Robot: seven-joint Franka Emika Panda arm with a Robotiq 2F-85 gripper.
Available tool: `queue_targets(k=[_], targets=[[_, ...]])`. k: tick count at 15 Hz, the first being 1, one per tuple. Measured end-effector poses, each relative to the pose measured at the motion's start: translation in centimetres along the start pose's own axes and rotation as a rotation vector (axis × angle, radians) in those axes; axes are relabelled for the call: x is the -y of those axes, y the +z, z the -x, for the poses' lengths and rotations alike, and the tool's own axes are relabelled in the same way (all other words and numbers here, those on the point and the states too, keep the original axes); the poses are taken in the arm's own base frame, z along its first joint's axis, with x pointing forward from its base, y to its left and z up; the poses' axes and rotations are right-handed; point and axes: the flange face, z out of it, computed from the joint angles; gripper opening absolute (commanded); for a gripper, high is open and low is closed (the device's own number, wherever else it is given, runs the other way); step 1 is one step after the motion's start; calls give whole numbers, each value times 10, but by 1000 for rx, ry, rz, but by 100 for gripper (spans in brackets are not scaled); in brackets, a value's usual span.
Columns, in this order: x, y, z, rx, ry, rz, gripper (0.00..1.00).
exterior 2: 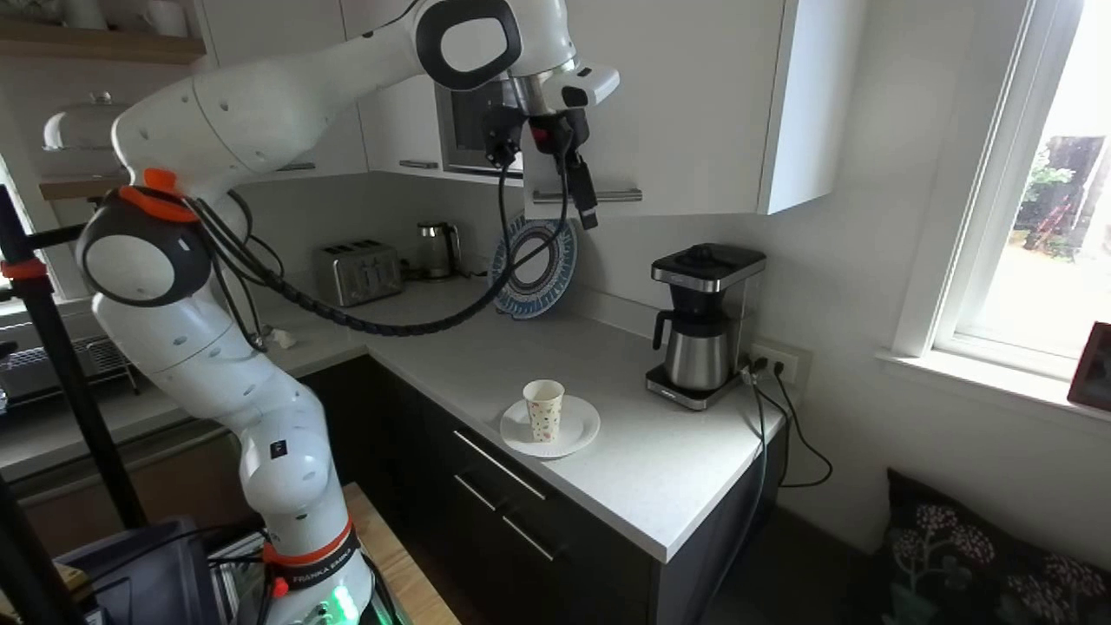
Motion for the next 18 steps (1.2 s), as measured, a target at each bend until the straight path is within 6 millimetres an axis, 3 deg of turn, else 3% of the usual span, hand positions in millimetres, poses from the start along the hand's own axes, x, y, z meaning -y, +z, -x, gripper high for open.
queue_targets(k=[2,4,18], targets=[[-22,-5,2,-19,9,-7,100],[-31,-6,2,-32,9,-21,100],[-42,2,-3,-73,34,-76,100]])
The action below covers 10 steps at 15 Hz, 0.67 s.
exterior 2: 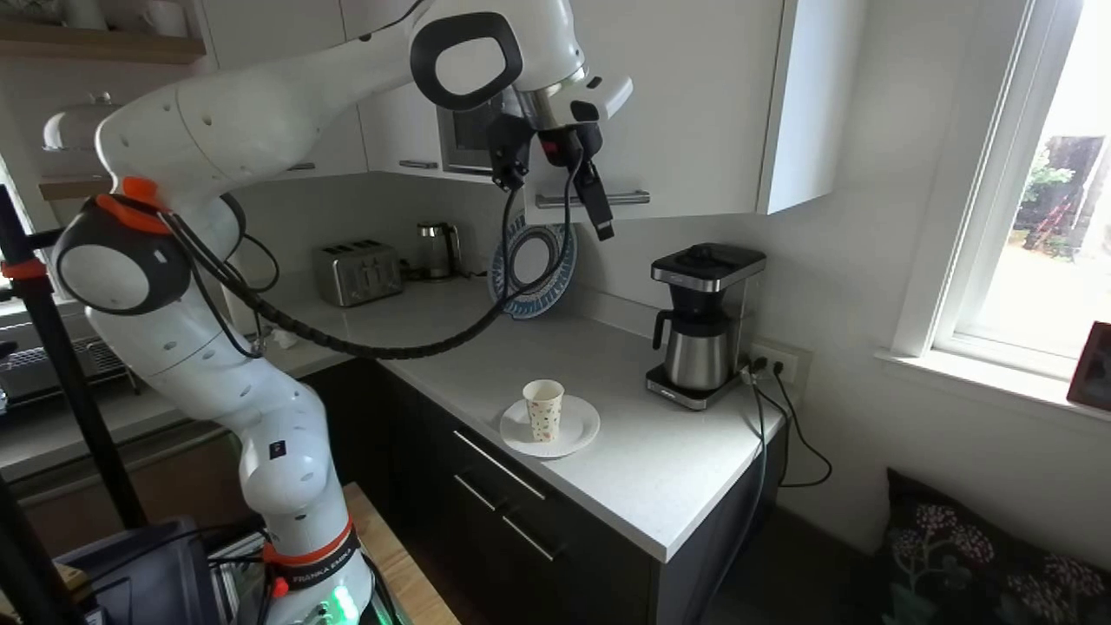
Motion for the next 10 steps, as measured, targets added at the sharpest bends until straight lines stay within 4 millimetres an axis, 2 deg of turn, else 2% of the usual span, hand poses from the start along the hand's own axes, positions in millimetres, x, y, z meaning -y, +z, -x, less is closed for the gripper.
queue_targets(k=[10], targets=[[-5,24,-25,-44,69,-118,100]])
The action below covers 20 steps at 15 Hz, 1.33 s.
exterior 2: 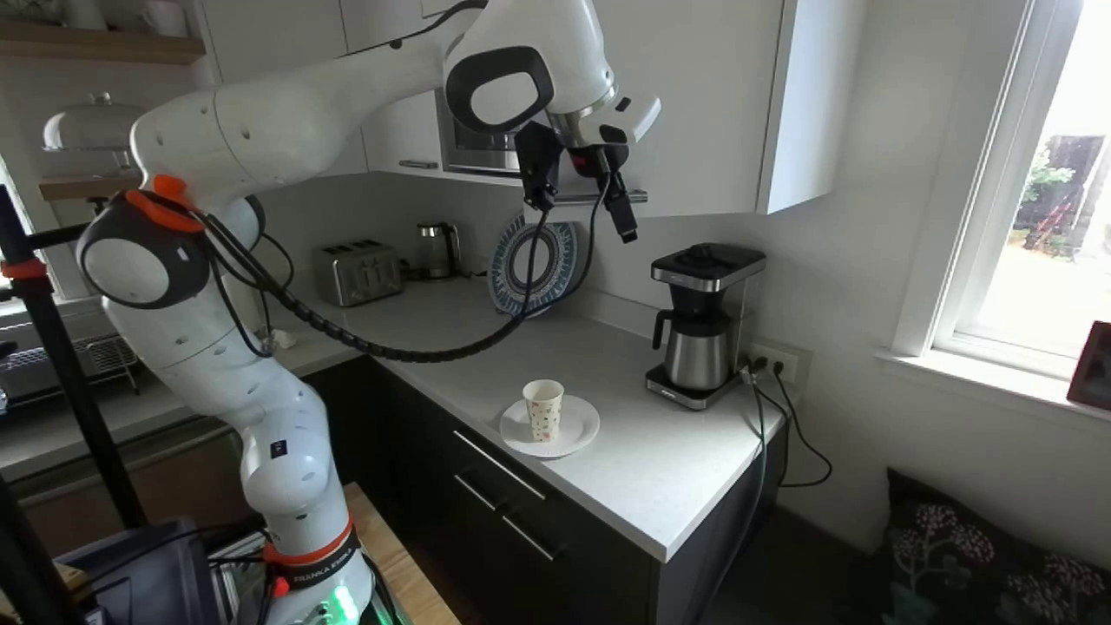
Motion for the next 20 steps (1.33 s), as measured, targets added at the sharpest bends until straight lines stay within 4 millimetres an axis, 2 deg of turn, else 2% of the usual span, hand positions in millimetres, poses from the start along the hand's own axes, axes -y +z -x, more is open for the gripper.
queue_targets(k=[7,12,17,20], targets=[[2,-9,-3,-14,47,-138,100],[12,-27,-5,-41,37,-163,100],[22,-49,0,-23,-13,-75,100],[30,-72,10,-8,-61,40,100]])
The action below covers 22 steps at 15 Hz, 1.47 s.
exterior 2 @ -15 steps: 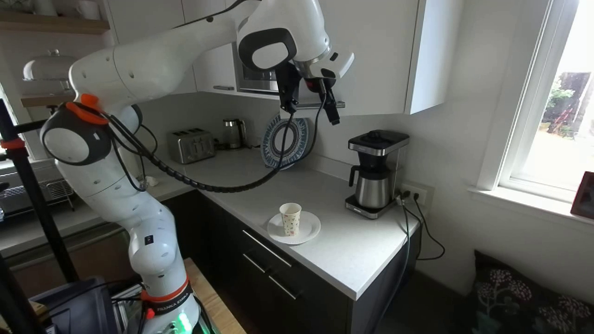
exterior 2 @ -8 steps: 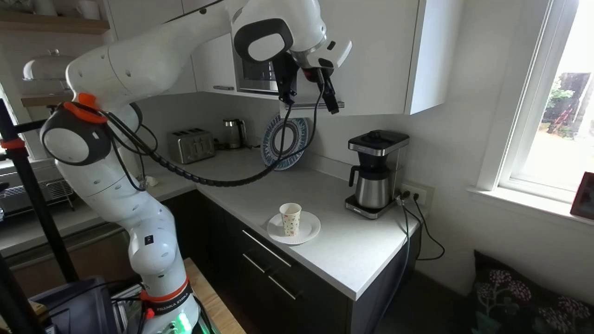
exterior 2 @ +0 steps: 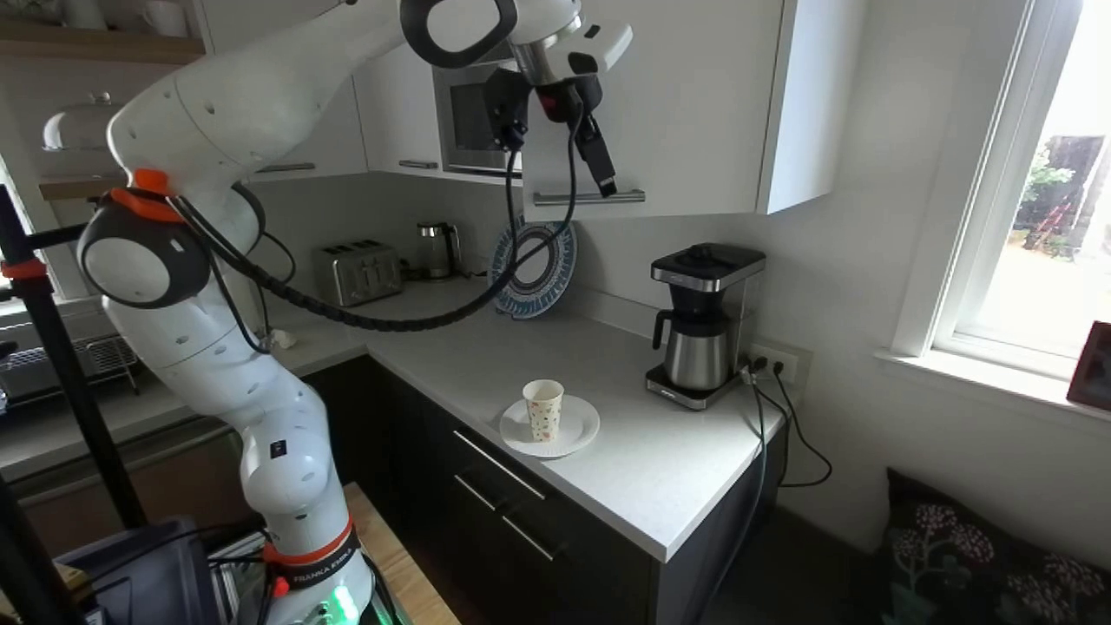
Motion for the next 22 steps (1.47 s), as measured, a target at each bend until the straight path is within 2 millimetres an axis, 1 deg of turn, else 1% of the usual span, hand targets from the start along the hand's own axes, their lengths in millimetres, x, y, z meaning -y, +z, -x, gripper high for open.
queue_targets(k=[3,7,10,11,13,15,19,22], targets=[[7,-29,15,22,-43,89,100],[16,-66,41,56,-115,153,100],[19,-88,56,51,-147,168,100],[22,-92,60,43,-155,174,100],[32,-98,67,30,-174,188,100],[51,-98,75,25,-196,200,100],[87,-89,93,28,-231,254,100],[102,-81,97,-11,-251,292,100]])
